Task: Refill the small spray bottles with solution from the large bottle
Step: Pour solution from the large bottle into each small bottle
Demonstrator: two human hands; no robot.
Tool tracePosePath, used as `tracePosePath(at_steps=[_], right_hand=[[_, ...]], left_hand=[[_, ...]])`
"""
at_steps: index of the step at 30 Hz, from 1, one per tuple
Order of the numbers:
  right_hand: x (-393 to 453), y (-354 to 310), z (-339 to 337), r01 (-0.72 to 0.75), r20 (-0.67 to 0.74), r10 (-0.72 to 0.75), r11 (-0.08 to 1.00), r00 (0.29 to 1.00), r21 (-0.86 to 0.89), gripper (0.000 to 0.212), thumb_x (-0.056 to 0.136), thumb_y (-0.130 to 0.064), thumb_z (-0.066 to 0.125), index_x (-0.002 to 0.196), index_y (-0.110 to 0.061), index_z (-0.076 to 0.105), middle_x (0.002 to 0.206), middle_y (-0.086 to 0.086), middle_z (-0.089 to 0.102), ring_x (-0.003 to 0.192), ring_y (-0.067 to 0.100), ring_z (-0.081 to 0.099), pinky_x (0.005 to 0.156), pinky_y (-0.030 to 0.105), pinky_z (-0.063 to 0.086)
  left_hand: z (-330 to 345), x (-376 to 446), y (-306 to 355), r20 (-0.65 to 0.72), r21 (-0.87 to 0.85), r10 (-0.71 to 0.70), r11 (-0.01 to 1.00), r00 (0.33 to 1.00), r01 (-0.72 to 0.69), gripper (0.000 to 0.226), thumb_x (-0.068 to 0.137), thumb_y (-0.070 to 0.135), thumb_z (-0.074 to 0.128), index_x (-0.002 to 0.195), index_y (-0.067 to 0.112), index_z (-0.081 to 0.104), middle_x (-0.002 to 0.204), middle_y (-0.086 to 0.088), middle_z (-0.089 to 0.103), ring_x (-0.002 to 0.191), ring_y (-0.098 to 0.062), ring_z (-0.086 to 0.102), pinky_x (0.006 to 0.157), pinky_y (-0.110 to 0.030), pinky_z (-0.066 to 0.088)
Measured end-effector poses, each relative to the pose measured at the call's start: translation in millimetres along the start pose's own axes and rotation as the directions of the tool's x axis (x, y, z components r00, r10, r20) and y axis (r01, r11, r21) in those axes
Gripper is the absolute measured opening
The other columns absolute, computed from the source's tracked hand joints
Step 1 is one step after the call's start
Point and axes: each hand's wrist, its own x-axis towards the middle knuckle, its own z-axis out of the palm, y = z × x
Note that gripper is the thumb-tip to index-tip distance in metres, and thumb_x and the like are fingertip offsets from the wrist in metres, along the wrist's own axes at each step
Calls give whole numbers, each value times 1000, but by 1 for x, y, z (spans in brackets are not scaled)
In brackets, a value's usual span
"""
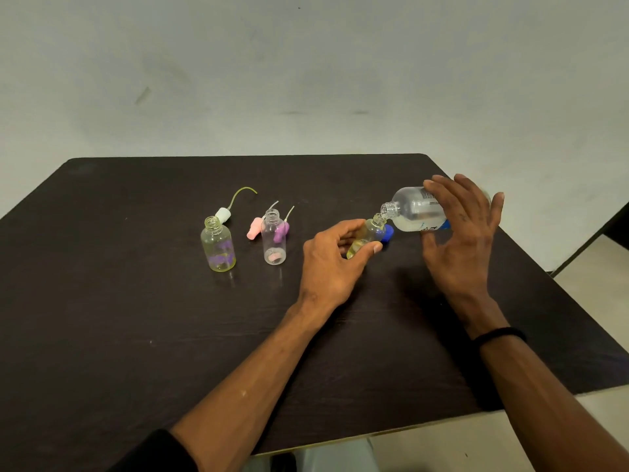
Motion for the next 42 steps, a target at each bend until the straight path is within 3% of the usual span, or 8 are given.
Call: tracePosePath(at_steps=[24,38,42], right_hand=[[-1,0,0,7,-18,-7,1000,1000,3,84,73,12,77,148,-21,56,155,1,53,154,22,36,125,72,7],[1,-1,-1,4,-17,-4,1000,1000,10,82,73,11,77,147,-19,57,155,3,54,153,25,37,125,72,6],[1,-1,0,4,-12,-4,1000,1000,5,85,73,11,78,148,-22,54,156,2,53,154,24,36,125,72,6]], left_hand=[[0,0,0,9,-30,-4,1000,1000,4,42,86,23,85,126,21,74,111,12,78,103,3,71,95,-26,59],[-1,0,1,7,-17,6,1000,1000,-6,45,86,24,85,129,20,72,115,11,77,105,4,70,94,-17,56],[-1,0,1,5,-24,7,1000,1000,-7,44,86,23,85,128,20,73,114,10,77,105,3,71,95,-21,58]])
